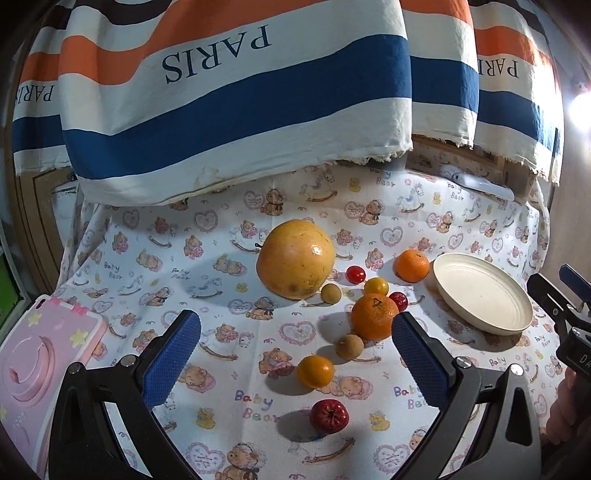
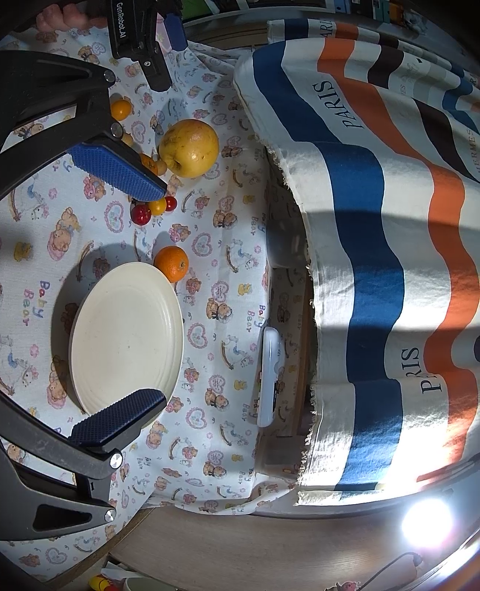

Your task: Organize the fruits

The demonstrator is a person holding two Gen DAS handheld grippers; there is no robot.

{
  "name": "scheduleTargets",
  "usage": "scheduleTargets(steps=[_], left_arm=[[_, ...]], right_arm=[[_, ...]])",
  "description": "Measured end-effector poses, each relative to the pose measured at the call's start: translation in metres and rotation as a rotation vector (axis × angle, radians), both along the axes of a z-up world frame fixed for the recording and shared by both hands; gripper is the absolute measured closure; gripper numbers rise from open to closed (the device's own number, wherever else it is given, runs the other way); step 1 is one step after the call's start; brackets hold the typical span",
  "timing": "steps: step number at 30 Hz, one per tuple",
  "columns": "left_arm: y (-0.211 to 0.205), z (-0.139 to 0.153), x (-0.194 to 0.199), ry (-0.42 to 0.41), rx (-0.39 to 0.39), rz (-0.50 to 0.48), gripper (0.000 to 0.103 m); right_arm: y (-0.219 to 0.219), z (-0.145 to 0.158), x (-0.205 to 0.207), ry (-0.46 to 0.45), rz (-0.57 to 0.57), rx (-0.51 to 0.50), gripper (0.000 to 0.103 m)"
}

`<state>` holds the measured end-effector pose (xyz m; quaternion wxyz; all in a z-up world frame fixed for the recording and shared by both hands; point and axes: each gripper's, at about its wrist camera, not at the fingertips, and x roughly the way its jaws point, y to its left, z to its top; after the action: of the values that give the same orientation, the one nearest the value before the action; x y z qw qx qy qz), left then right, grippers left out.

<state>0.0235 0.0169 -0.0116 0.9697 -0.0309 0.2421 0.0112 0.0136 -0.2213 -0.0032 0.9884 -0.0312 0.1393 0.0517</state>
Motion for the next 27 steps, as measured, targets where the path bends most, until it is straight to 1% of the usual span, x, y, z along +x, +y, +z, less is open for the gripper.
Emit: scheduleTargets(steps=[14, 24, 27], left_arm=[[0.001, 0.004, -0.003, -0.011, 0.0, -0.008, 0.0], [-0.001, 0.004, 0.001, 0.017, 0.017, -0.014, 0.0], [0.002, 0.0, 0.007, 0.051, -0.008, -0.029, 0.0]], right_arm=[[0.0, 0.0, 0.0, 0.0, -0.001, 0.0, 0.001], [0.0, 0.0, 0.0, 0.0, 0.0, 0.0, 0.001], [0.0, 0.0, 0.0, -0.001, 0.0, 0.0, 0.001]])
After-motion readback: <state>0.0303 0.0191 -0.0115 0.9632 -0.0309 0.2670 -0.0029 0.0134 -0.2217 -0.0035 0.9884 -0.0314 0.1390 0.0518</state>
